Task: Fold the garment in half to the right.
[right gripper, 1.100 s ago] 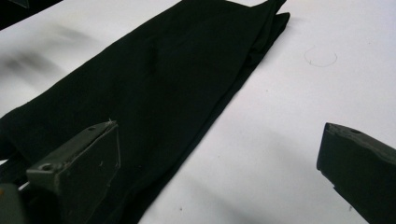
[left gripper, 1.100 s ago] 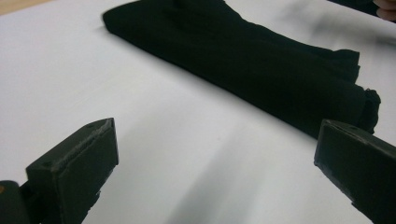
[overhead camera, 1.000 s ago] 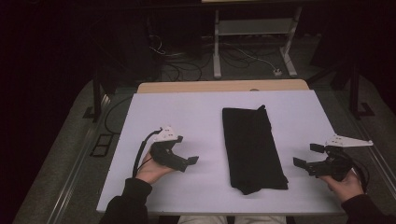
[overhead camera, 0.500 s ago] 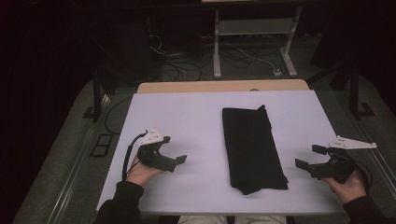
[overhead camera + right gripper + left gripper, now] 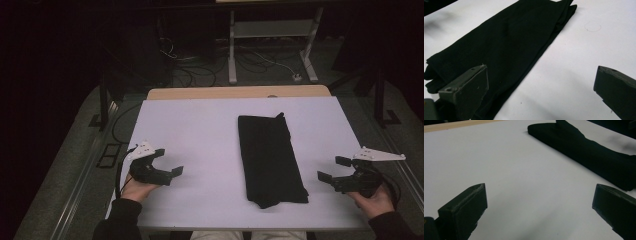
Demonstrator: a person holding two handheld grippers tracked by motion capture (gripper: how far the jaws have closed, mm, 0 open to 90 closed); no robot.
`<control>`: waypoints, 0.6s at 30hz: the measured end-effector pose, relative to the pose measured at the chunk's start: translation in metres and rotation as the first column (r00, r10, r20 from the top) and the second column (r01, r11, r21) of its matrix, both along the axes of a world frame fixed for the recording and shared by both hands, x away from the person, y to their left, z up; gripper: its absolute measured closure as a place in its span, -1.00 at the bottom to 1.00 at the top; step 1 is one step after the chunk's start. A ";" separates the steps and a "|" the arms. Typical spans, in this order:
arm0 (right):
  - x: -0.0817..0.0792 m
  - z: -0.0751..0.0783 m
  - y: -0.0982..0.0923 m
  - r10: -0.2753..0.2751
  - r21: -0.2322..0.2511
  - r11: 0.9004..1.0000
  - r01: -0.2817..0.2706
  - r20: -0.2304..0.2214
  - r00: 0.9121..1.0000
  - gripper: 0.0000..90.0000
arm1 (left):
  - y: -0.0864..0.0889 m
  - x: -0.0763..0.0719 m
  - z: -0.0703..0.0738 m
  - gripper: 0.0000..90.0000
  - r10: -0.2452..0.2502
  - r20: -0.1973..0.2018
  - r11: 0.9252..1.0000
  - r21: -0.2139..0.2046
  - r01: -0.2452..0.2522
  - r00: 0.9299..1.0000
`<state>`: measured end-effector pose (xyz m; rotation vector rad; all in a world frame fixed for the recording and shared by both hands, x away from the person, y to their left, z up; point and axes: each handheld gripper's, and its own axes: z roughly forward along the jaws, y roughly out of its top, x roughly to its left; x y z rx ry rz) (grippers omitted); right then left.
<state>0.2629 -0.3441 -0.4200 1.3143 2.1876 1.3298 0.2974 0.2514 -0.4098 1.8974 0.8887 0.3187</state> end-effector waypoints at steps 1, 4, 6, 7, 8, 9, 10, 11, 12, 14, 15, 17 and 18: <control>0.000 0.000 0.000 -0.001 0.001 1.000 0.001 0.001 1.000 -1.00 | 0.002 -0.001 -0.001 -1.00 0.006 0.001 1.000 0.002 -0.006 1.000; 0.000 0.000 -0.001 -0.002 0.001 1.000 0.002 0.003 1.000 -1.00 | 0.008 -0.002 -0.003 -1.00 0.019 -0.007 1.000 0.006 -0.019 1.000; -0.001 0.000 -0.001 -0.003 0.002 1.000 0.002 0.005 1.000 -1.00 | 0.012 -0.004 -0.004 -1.00 0.028 -0.008 1.000 0.004 -0.028 1.000; -0.001 0.000 -0.001 -0.004 0.003 1.000 0.004 0.001 1.000 -1.00 | 0.014 -0.005 -0.004 -1.00 0.031 -0.008 1.000 0.002 -0.031 0.999; -0.001 0.000 -0.002 -0.004 0.004 1.000 0.004 0.001 1.000 -1.00 | 0.015 -0.006 -0.004 -1.00 0.035 -0.008 0.999 0.003 -0.035 0.999; -0.002 0.000 -0.002 -0.004 0.005 1.000 0.004 0.000 1.000 -1.00 | 0.017 -0.007 -0.004 -1.00 0.038 -0.007 0.999 0.003 -0.038 0.999; -0.001 0.000 -0.002 -0.004 0.004 1.000 0.004 0.003 1.000 -1.00 | 0.019 -0.007 -0.005 -1.00 0.041 -0.008 0.999 0.007 -0.041 0.999; -0.002 0.000 -0.003 -0.004 0.005 1.000 0.004 0.002 1.000 -1.00 | 0.021 -0.008 -0.006 -1.00 0.048 -0.011 0.999 0.014 -0.048 0.999; -0.002 0.000 -0.003 -0.006 0.005 1.000 0.006 0.003 1.000 -1.00 | 0.024 -0.010 -0.007 -1.00 0.057 -0.011 0.998 0.014 -0.057 0.998; -0.003 0.000 -0.004 -0.007 0.006 1.000 0.007 0.004 1.000 -1.00 | 0.029 -0.011 -0.009 -1.00 0.071 -0.021 0.997 0.009 -0.071 0.997; -0.003 0.000 -0.004 -0.009 0.008 1.000 0.009 0.002 1.000 -1.00 | 0.031 -0.012 -0.009 -1.00 0.078 -0.021 0.997 0.013 -0.078 0.997; -0.003 0.000 -0.004 -0.008 0.007 1.000 0.008 0.001 1.000 -1.00 | 0.035 -0.013 -0.010 -1.00 0.088 -0.021 0.996 0.020 -0.088 0.996; -0.003 0.000 -0.004 -0.009 0.007 1.000 0.009 0.001 1.000 -1.00 | 0.036 -0.014 -0.010 -1.00 0.096 -0.019 0.995 0.014 -0.096 0.995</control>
